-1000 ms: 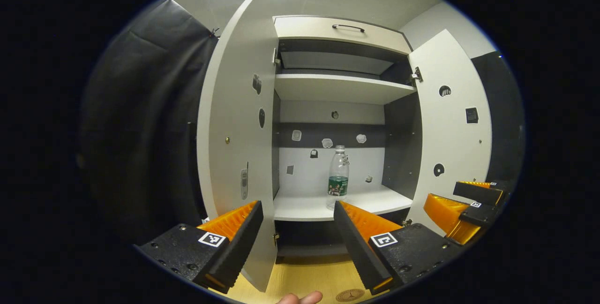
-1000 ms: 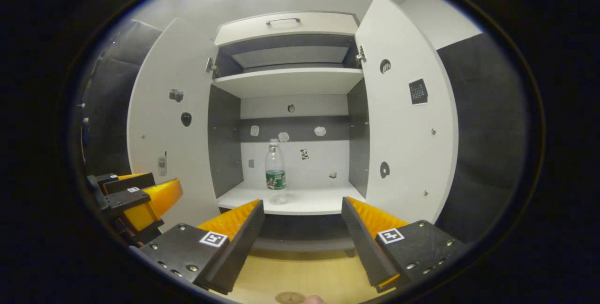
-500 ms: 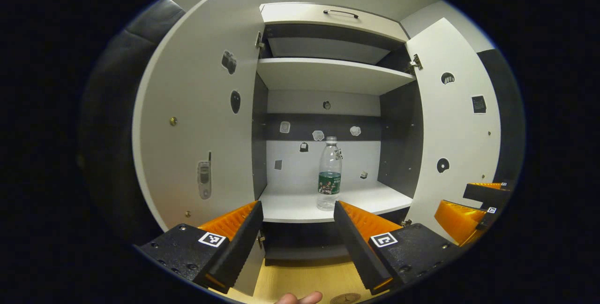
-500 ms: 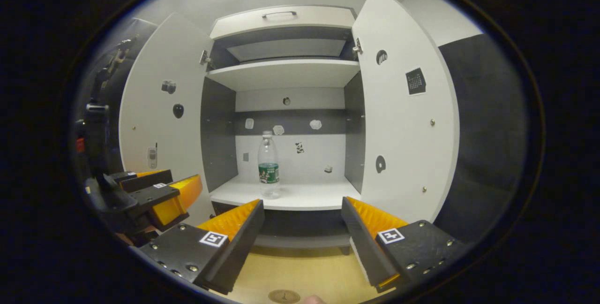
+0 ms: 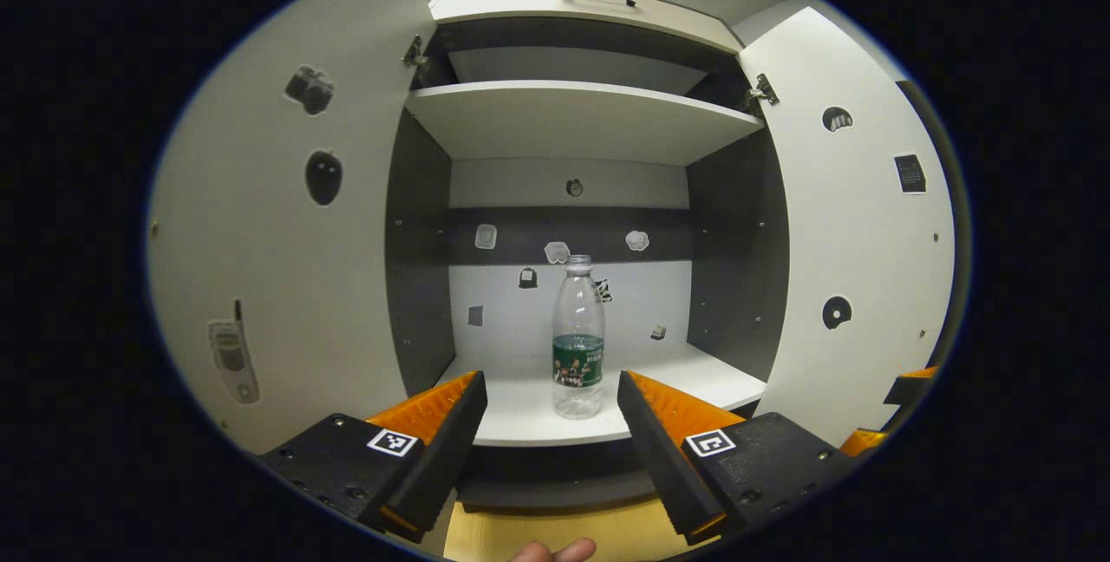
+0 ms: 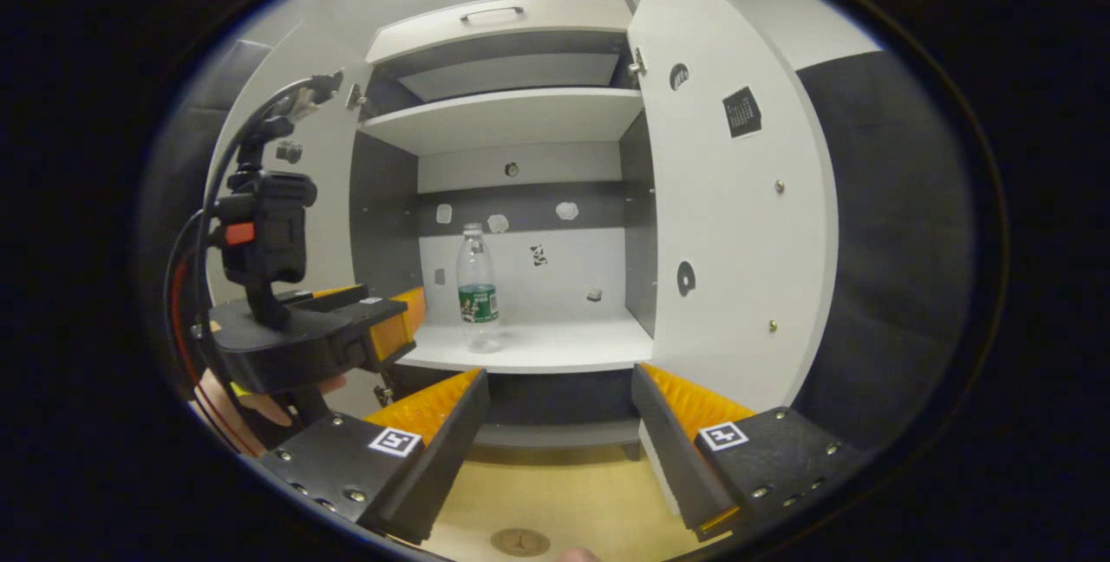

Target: Grasp the bottle in the cabinet with the left hand and place it on the coaster, then close the right door with the right hand and the left door with the left hand.

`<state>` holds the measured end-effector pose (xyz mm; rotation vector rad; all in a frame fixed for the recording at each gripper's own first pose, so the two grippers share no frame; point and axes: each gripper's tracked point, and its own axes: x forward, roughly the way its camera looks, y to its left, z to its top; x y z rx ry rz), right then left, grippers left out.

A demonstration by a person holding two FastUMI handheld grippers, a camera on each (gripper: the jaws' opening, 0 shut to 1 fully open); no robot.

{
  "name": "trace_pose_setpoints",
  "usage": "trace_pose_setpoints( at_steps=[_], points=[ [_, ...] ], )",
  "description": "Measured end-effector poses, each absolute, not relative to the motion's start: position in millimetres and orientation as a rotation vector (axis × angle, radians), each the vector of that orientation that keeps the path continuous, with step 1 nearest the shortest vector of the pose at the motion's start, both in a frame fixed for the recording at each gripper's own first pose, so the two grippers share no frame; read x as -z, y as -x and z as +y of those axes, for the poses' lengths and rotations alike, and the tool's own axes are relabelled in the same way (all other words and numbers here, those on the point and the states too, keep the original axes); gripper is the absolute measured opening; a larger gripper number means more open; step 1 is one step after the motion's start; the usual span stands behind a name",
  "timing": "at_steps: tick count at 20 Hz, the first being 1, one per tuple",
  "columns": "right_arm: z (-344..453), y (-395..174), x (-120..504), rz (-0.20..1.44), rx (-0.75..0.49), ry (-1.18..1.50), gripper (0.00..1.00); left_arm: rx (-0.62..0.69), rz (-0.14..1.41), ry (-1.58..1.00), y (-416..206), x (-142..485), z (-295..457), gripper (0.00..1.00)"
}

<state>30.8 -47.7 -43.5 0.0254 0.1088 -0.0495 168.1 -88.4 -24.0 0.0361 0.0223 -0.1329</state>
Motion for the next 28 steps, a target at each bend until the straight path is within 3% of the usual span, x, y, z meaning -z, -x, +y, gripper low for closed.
trace_pose_setpoints(
  at_steps=[14, 22, 23, 25, 28],
  points=[
    [-80.7, -31.1, 70.4, 0.175, 0.112, 0.033, 0.98, 0.163, 0.057, 0.002, -292.4, 30.7, -120.8, 0.96],
    [-92.2, -23.1, 81.1, 0.208, 0.120, 0.045, 1.00, 0.150, 0.101, 0.041, -330.9, 50.1, -124.7, 0.97],
    [-94.6, -21.0, 83.2, 0.212, 0.122, 0.043, 1.00, 0.146, 0.087, 0.042, -334.2, 48.1, -123.6, 0.95],
    [-96.6, -18.9, 84.5, 0.216, 0.123, 0.034, 1.00, 0.158, 0.089, 0.032, -332.5, 47.1, -124.9, 0.83],
    [-100.4, -16.1, 85.5, 0.218, 0.122, 0.023, 1.00, 0.166, 0.083, 0.050, -320.3, 40.9, -125.2, 0.82]
  ],
)
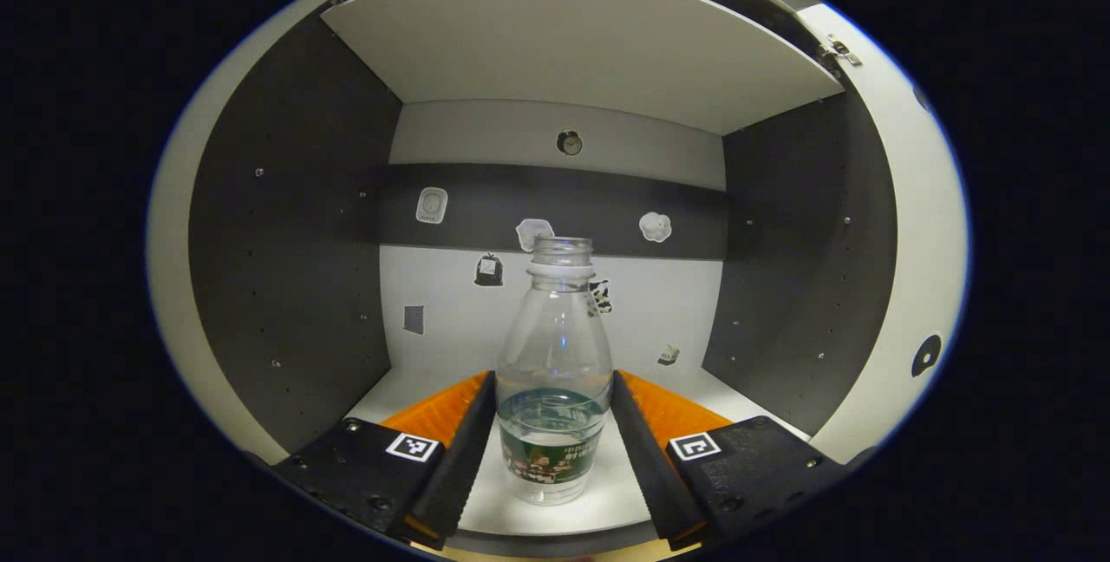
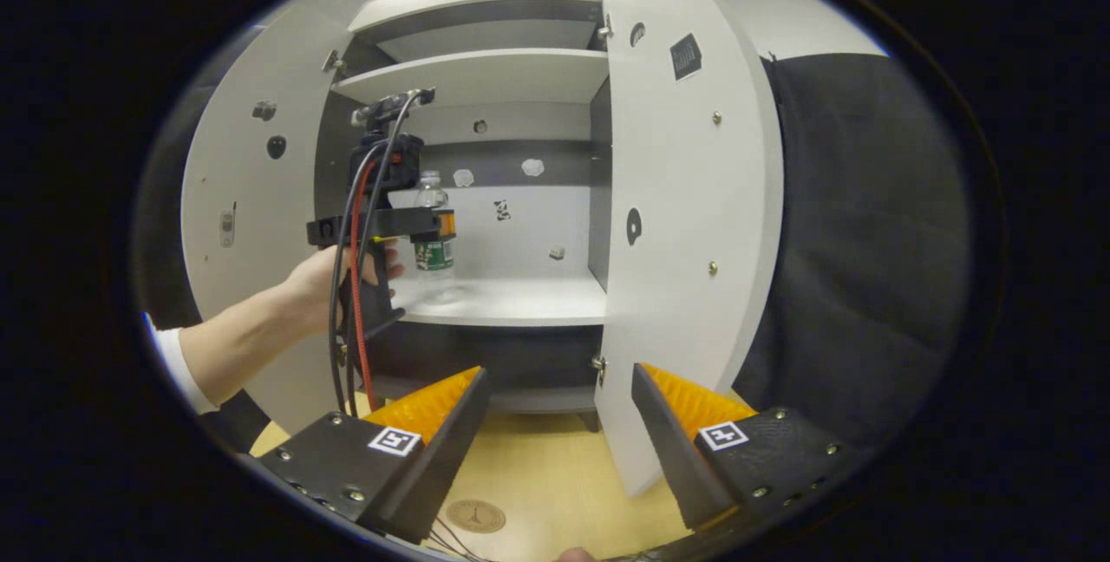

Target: Grasp the bottle in the cabinet with the left hand and place it on the coaster, then close the right door with the right hand and the left door with the left hand.

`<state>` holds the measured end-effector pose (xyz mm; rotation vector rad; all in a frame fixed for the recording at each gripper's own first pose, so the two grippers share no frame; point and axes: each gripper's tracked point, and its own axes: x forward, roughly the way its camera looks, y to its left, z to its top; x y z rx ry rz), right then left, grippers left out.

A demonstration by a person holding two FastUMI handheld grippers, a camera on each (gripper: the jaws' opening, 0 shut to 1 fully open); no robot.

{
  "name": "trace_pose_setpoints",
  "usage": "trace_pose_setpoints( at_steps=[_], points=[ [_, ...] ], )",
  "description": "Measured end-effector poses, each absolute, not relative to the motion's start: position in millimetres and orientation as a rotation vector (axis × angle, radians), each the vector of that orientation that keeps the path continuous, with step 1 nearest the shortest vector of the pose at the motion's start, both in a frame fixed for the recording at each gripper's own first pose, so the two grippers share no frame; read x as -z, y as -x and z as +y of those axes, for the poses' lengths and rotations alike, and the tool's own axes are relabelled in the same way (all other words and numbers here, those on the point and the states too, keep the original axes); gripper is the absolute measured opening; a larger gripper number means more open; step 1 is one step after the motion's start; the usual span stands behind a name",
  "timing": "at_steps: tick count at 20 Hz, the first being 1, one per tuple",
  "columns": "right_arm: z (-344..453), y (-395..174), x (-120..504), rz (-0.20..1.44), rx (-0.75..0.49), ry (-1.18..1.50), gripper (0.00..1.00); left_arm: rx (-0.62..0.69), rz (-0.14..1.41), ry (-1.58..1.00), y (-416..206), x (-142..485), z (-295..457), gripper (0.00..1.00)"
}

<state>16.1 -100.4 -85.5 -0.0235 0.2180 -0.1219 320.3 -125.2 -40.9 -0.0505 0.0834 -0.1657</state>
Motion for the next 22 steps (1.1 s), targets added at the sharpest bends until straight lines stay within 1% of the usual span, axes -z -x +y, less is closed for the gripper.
trace_pose_setpoints(
  at_steps=[6, 9, 12, 16, 22],
  points=[
    [-105.1, -6.6, 93.8, 0.218, 0.102, -0.015, 1.00, 0.187, 0.021, 0.076, -262.1, 12.5, -122.1, 0.81],
    [-110.8, -0.2, 98.9, 0.219, 0.097, -0.038, 1.00, 0.219, 0.033, 0.122, -221.4, 19.5, -124.7, 0.81],
    [-118.8, 8.2, 104.7, 0.226, 0.097, -0.058, 1.00, 0.262, 0.058, 0.130, -177.6, 40.4, -132.9, 0.82],
    [-128.7, 25.3, 123.0, 0.260, 0.099, -0.093, 1.00, 0.287, 0.094, 0.140, -121.6, 82.1, -138.4, 0.82],
    [-140.0, 46.1, 159.5, 0.327, 0.103, -0.084, 1.00, 0.287, 0.170, 0.108, -75.3, 155.1, -143.0, 0.82]
  ],
)
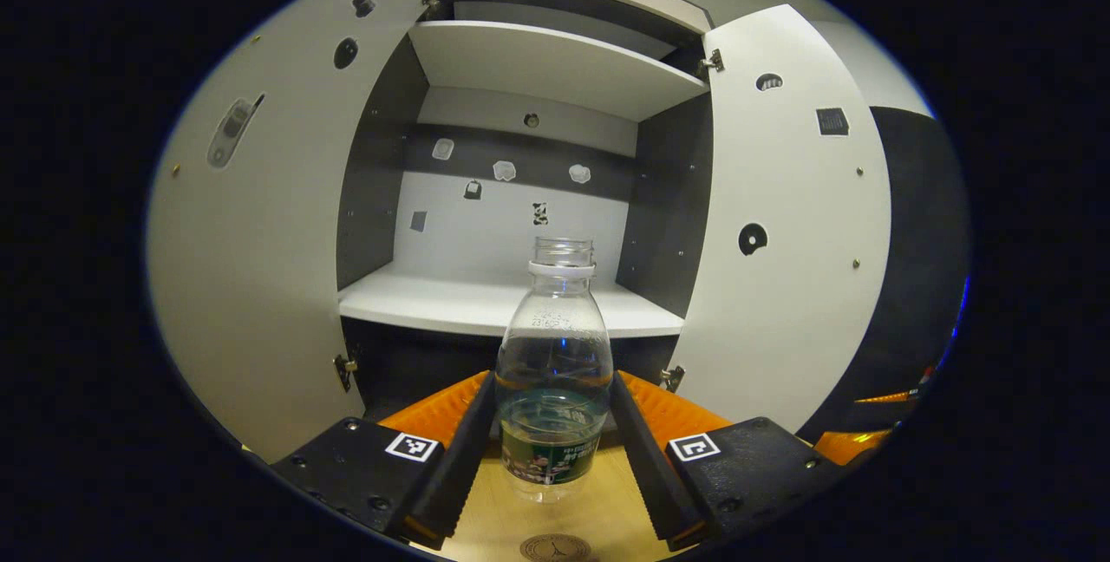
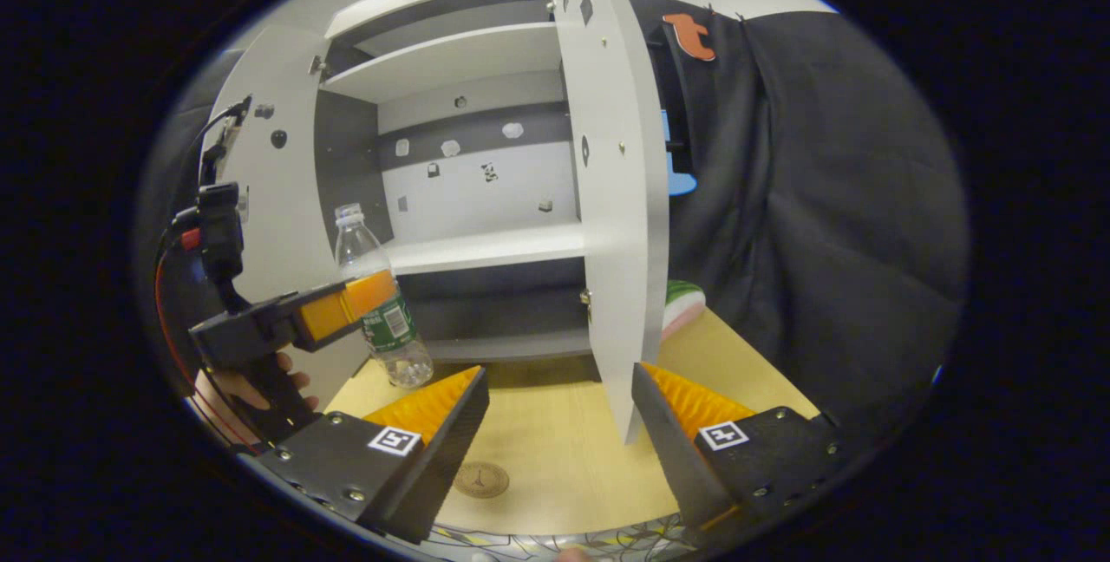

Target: Grasp the bottle in the cabinet with the left hand and place it on the coaster, then close the right door with the right hand and the left door with the left hand.

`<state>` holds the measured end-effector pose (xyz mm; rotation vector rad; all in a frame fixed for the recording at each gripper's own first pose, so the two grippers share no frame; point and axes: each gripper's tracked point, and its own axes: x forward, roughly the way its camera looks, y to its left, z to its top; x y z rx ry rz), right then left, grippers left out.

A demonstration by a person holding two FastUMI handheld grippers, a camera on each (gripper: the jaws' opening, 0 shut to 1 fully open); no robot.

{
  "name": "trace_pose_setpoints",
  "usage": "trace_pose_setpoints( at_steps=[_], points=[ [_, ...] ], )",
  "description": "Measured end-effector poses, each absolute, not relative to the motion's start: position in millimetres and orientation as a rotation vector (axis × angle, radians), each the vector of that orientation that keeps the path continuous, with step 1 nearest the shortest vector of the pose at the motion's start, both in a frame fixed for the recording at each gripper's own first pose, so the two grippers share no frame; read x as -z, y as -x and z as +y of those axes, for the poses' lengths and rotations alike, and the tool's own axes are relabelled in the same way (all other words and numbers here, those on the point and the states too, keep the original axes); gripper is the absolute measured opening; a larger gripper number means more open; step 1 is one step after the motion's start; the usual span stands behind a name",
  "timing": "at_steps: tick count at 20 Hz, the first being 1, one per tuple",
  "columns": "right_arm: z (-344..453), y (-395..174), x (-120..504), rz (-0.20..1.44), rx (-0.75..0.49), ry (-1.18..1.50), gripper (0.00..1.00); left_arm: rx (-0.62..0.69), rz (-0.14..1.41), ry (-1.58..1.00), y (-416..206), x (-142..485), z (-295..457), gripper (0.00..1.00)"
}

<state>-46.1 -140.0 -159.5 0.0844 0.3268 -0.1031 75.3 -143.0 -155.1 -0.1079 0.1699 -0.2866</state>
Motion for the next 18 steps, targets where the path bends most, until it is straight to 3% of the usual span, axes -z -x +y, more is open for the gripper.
trace_pose_setpoints(
  at_steps=[13, 18],
  points=[
    [-161.8, 81.3, 243.9, 0.514, 0.136, -0.130, 1.00, 0.267, 0.327, -0.014, -19.3, 337.6, -175.1, 0.82],
    [-169.0, 90.4, 254.6, 0.548, 0.130, -0.079, 1.00, 0.278, 0.326, -0.027, -8.7, 367.0, -183.9, 0.82]
  ],
)
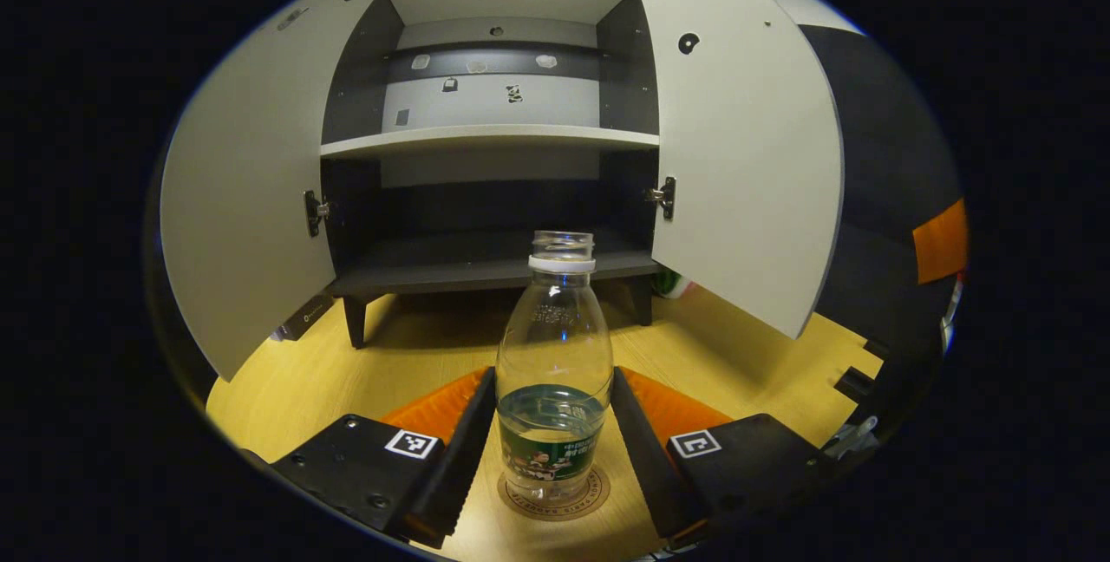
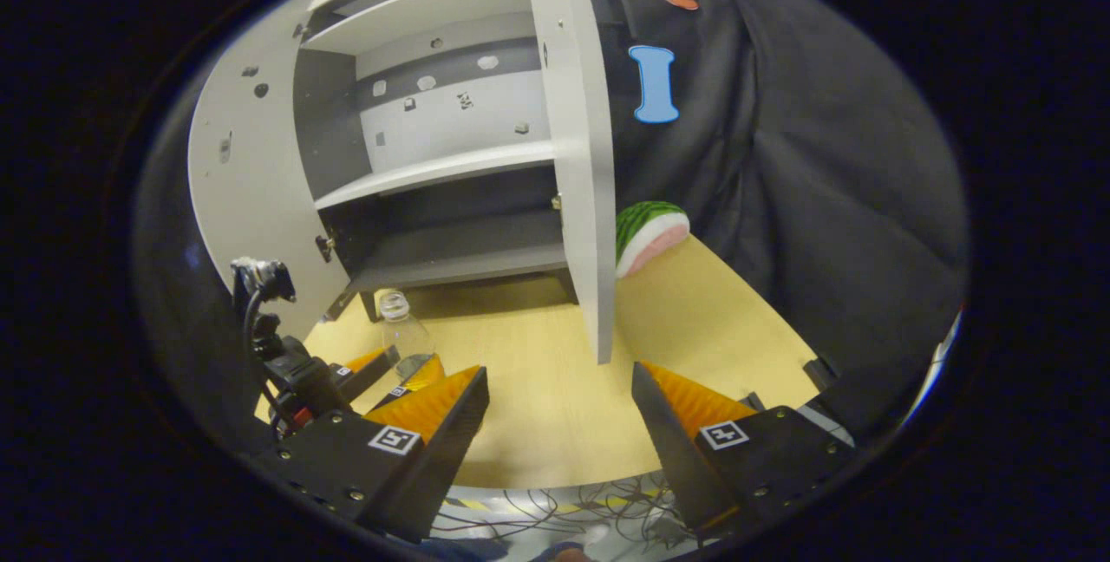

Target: Grasp the bottle in the cabinet with the left hand and place it on the coaster, then close the right door with the right hand and the left door with the left hand.

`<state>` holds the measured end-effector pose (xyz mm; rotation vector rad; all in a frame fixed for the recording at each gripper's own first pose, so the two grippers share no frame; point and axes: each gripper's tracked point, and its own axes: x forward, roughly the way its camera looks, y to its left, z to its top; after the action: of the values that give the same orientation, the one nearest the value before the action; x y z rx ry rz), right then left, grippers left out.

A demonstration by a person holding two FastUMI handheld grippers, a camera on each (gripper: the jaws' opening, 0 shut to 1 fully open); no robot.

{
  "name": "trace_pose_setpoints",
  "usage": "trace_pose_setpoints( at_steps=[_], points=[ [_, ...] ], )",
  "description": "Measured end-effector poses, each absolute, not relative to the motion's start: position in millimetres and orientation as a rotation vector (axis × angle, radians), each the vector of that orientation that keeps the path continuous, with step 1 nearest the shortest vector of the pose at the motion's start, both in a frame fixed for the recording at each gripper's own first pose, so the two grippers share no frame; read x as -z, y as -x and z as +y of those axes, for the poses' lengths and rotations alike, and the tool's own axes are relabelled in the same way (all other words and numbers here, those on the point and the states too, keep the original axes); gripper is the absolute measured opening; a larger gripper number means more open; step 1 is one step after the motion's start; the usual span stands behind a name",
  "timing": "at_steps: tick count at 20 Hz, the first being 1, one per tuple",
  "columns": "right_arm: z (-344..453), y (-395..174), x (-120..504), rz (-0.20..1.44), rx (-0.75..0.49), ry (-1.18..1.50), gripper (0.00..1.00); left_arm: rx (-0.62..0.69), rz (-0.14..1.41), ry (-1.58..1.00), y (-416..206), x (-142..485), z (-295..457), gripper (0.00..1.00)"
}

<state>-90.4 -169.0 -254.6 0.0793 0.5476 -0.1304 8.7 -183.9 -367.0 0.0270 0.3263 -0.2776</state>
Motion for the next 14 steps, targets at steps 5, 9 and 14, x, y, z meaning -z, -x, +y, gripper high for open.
trace_pose_setpoints(
  at_steps=[5, 9, 14],
  points=[
    [-169.1, 96.5, 270.0, 0.595, 0.123, -0.083, 1.00, 0.254, 0.320, -0.011, -10.9, 369.2, -182.2, 0.82],
    [-165.2, 91.5, 272.1, 0.601, 0.112, -0.087, 1.00, 0.221, 0.344, 0.021, -0.2, 369.7, -175.4, 0.83],
    [-164.2, 94.3, 279.6, 0.618, 0.111, -0.107, 0.98, 0.207, 0.354, 0.008, 16.1, 369.6, -175.0, 0.82]
  ],
)
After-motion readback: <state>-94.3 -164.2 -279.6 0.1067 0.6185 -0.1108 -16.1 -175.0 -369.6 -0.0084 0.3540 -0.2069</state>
